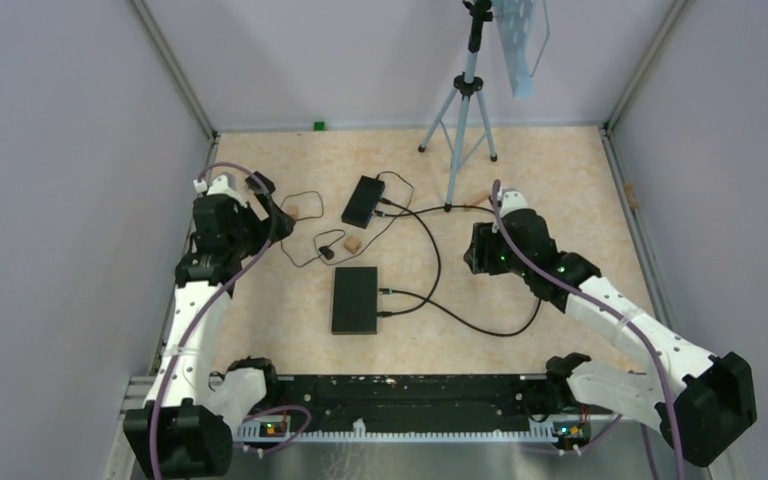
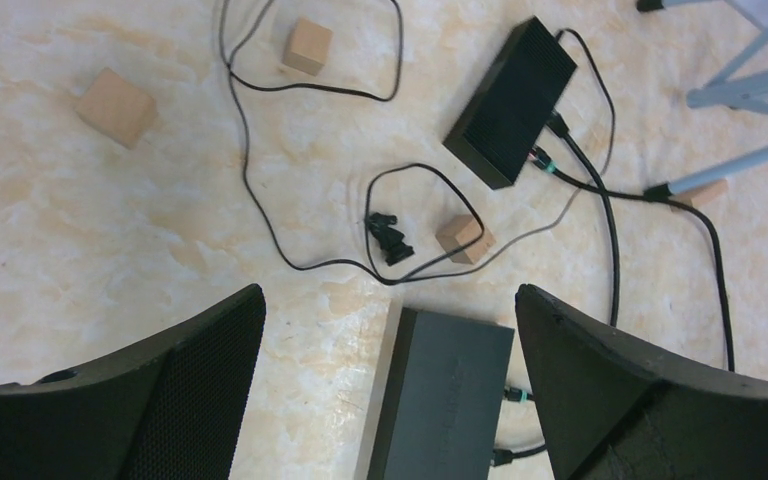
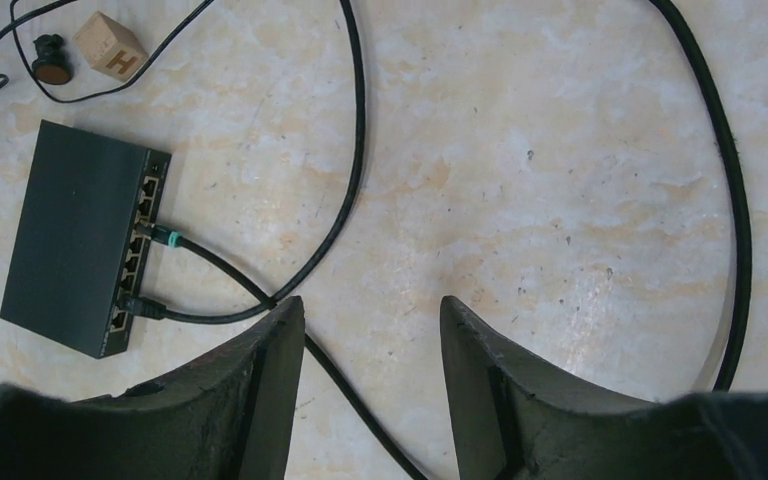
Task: Insert the plug into the switch port
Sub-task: Reset both arms
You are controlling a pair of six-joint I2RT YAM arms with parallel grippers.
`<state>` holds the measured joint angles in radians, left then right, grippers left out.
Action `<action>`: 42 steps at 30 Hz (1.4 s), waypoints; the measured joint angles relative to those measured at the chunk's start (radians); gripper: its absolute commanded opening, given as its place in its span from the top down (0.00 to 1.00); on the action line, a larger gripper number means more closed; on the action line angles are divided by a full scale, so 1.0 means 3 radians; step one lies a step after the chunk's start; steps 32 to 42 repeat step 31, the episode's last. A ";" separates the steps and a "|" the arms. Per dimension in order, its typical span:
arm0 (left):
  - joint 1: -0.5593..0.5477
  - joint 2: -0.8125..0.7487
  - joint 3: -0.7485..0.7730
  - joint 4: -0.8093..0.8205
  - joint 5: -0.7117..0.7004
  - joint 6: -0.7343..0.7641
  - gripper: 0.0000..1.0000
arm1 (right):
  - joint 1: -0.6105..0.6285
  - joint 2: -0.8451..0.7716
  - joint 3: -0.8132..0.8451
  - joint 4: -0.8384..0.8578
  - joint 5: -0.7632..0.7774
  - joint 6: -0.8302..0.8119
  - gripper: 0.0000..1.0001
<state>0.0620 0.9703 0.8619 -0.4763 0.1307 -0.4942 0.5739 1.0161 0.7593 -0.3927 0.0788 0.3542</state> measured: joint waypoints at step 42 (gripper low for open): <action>0.0004 -0.0586 -0.0388 0.0367 0.0758 0.0814 0.01 | 0.0000 -0.1147 -0.0292 0.0172 0.1670 -0.0215 0.13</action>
